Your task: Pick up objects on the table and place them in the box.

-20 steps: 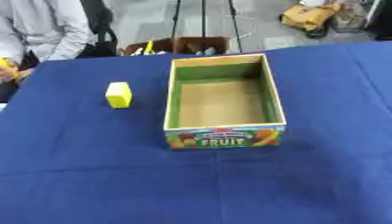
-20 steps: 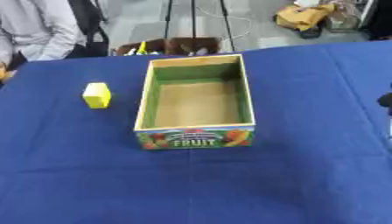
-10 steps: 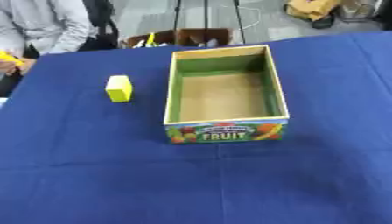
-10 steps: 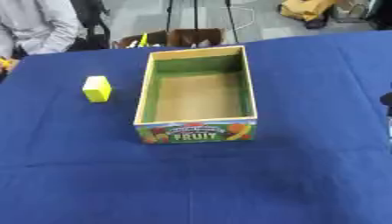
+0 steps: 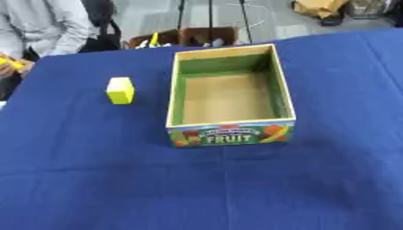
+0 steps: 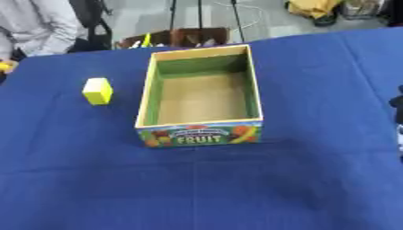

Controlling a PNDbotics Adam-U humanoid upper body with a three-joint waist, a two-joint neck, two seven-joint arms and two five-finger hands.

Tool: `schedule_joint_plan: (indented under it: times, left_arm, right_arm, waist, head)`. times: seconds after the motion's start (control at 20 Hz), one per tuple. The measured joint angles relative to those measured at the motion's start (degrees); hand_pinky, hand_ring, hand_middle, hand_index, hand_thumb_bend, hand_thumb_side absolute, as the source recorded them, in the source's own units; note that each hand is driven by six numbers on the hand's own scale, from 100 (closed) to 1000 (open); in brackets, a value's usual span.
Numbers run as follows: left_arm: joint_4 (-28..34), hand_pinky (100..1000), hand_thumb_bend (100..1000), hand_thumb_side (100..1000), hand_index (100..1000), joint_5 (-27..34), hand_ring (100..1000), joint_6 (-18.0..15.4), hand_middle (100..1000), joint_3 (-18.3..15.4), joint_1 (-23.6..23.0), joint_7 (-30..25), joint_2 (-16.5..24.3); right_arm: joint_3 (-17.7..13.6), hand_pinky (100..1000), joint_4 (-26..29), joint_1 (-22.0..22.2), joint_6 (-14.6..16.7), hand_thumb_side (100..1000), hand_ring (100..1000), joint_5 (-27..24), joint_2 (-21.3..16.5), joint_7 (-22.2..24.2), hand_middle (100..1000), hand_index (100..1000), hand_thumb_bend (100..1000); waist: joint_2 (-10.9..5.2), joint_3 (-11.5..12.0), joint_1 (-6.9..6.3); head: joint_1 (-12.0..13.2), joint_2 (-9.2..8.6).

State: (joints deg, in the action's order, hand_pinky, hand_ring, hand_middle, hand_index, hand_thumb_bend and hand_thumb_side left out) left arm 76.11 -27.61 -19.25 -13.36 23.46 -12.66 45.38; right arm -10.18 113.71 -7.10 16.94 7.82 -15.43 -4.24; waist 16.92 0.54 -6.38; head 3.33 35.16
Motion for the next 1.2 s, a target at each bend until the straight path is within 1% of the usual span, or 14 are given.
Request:
schedule_joint_plan:
  times: [0.3, 0.4, 0.55, 0.65, 0.7, 0.75, 0.85, 1.0, 1.2]
  left_arm:
    - [-7.65, 692, 777, 888, 1000, -1.19, 795, -3.71, 864, 3.95, 7.27, -6.79, 2.18]
    - [-9.98, 704, 851, 855, 995, -2.21, 806, -4.78, 871, 4.9, 9.49, -8.58, 2.37]
    - [-13.77, 712, 896, 831, 999, -4.08, 814, -6.46, 872, 6.08, 13.13, -11.23, 2.51]
    - [-16.47, 712, 894, 820, 997, -5.39, 814, -7.52, 867, 6.79, 15.7, -12.86, 2.5]
    - [-17.91, 712, 883, 835, 997, -6.1, 815, -7.96, 865, 7.08, 17.03, -13.59, 2.46]
    - [-19.34, 710, 883, 809, 1000, -6.9, 815, -8.32, 868, 7.34, 18.39, -14.21, 2.31]
    - [-22.26, 705, 866, 804, 1000, -8.58, 810, -8.77, 865, 7.88, 21.17, -15.1, 1.42]
    - [-26.38, 699, 849, 771, 1000, -11.5, 808, -8.89, 869, 8.49, 24.97, -15.39, -0.51]
    - [-30.73, 691, 838, 754, 991, -15.76, 803, -9.09, 866, 8.89, 28.63, -14.35, -3.18]
  right_arm:
    - [0.42, 689, 0.0, 0.04, 0.5, 566, 908, 0.02, -0.29, 0.44, 525, 704, 177]
    - [0.67, 688, 0.0, 0.05, 0.7, 567, 906, 0.02, -0.33, 0.56, 525, 704, 179]
    - [0.78, 688, 0.0, 0.06, 1.05, 567, 906, 0.0, -0.39, 0.66, 525, 704, 181]
    - [1.04, 688, 0.0, 0.08, 1.25, 568, 906, -0.02, -0.43, 0.76, 525, 704, 184]
    - [1.08, 688, 0.0, 0.09, 1.33, 562, 906, -0.02, -0.43, 0.83, 524, 704, 192]
    - [1.17, 688, 0.0, 0.09, 1.42, 568, 906, -0.03, -0.45, 0.92, 524, 704, 186]
    - [1.41, 688, 0.0, 0.1, 1.56, 569, 906, -0.04, -0.5, 1.06, 524, 704, 189]
    - [1.73, 689, 0.0, 0.1, 1.82, 569, 907, -0.05, -0.62, 1.34, 524, 704, 193]
    - [2.08, 690, 0.0, 0.07, 2.21, 569, 908, -0.05, -0.83, 1.75, 523, 704, 199]
  waist:
    - [0.01, -0.89, 0.18]
    - [0.01, -1.13, 0.2]
    - [0.01, -1.59, 0.36]
    - [0.01, -1.86, 0.44]
    - [0.01, -1.98, 0.44]
    - [0.01, -2.11, 0.44]
    - [0.01, -2.39, 0.45]
    - [0.09, -2.94, 0.44]
    - [0.7, -4.09, 0.14]
  head:
    - [0.83, 0.15]
    - [1.2, 0.31]
    - [1.7, 0.26]
    - [1.92, -0.03]
    - [1.95, -0.23]
    - [1.96, -0.54]
    - [1.96, -1.02]
    - [2.07, -1.61]
    - [2.47, -2.63]
